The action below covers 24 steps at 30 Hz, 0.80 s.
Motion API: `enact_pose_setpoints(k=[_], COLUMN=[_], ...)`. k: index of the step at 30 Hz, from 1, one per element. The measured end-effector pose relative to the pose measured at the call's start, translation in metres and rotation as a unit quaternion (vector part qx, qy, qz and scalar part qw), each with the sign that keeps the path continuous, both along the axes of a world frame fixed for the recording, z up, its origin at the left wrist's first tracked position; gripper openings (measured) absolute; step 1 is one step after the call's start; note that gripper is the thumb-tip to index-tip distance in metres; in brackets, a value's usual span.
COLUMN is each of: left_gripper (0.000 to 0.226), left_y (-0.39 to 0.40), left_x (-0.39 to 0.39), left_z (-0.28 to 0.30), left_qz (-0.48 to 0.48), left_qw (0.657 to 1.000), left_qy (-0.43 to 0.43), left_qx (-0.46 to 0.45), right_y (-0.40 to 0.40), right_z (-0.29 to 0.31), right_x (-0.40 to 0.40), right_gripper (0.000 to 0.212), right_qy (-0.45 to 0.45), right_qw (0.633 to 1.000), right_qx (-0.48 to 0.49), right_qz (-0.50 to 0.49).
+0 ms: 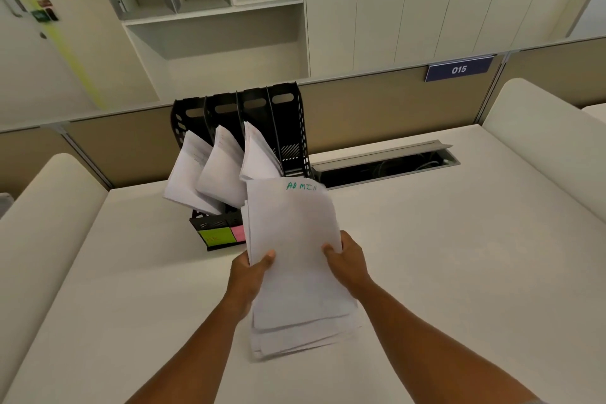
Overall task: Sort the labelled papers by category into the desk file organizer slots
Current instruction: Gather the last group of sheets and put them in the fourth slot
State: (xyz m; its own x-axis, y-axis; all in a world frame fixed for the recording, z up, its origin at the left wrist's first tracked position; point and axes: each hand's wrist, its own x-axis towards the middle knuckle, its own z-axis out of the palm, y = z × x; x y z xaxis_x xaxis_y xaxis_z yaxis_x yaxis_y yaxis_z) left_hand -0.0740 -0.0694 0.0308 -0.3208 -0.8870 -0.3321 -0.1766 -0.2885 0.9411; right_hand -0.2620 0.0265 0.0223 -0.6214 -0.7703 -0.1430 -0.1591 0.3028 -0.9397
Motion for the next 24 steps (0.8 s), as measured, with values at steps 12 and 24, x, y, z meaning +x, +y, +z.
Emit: enact_pose_setpoints(k=[12,24], left_gripper=[0.023,0.024], left_y=[0.000,0.006], left_x=[-0.022,0.002], left_z=[0.068,0.053], left_qz=[0.073,0.093], left_qw=[0.981,0.981], left_qy=[0.082,0.057], left_qx=[-0.160,-0.157], right_y=[-0.032,-0.017], right_z=[0.072,0.054], right_x=[0.042,0.044], right_gripper=[0.033,0.014], right_qy=[0.035,0.053], right_qw=[0.983,0.987], right_qx=[-0.182,-0.153], right_qz=[-0.007,0.000])
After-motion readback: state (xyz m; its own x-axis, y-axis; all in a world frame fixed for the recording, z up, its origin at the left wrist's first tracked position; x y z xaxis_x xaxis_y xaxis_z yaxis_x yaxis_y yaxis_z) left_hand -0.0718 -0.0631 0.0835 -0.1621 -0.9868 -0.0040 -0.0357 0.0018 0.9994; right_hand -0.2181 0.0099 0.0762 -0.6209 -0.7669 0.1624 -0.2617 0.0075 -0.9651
